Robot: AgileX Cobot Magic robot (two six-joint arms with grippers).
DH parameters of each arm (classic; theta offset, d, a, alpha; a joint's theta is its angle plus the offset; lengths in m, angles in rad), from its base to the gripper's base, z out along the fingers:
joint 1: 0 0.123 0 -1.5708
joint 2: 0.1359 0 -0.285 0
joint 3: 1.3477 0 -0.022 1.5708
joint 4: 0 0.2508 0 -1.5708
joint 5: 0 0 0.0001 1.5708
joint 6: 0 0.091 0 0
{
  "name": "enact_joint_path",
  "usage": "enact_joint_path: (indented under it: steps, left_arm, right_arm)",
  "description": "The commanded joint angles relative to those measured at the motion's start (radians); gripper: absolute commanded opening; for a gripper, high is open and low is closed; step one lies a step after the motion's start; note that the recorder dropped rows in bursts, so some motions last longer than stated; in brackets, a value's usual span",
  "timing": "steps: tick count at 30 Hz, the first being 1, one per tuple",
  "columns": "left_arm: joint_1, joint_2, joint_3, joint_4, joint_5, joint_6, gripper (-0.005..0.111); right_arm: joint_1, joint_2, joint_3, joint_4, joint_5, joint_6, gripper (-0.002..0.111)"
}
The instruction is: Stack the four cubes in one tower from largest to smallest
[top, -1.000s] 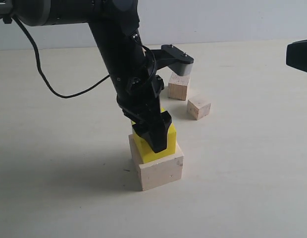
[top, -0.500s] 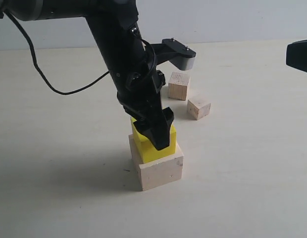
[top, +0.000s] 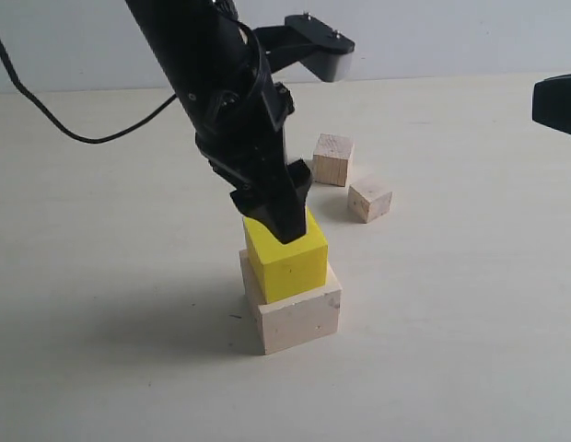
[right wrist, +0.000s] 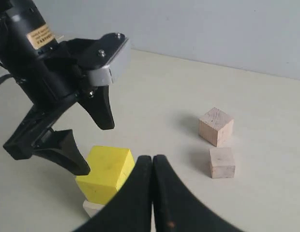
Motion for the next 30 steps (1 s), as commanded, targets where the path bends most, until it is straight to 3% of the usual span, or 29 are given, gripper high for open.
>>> enact_joint_path:
  steps: [1, 7, 16, 24, 30]
  left_arm:
    - [-0.002, -0.091, 0.003, 0.101, -0.001, -0.107, 0.064]
    - [-0.002, -0.219, 0.003, 0.184, -0.001, -0.16, 0.002]
    - [-0.002, -0.329, 0.003, 0.186, -0.001, -0.243, 0.001]
    - [-0.002, -0.333, 0.02, 0.167, -0.001, -0.312, 0.001]
    - [-0.002, -0.333, 0.076, 0.167, -0.001, -0.312, 0.001]
  right_arm:
    - [0.004, 0.004, -0.006, -0.029, 0.014, 0.006, 0.0]
    - [0.004, 0.071, 0.062, -0.071, 0.051, 0.087, 0.0]
    - [0.004, 0.29, 0.103, 0.028, 0.149, 0.186, 0.0]
    - [0.004, 0.485, 0.11, 0.292, 0.146, -0.053, 0.0]
    - [0.004, 0.603, 0.206, 0.585, 0.122, -0.308, 0.0]
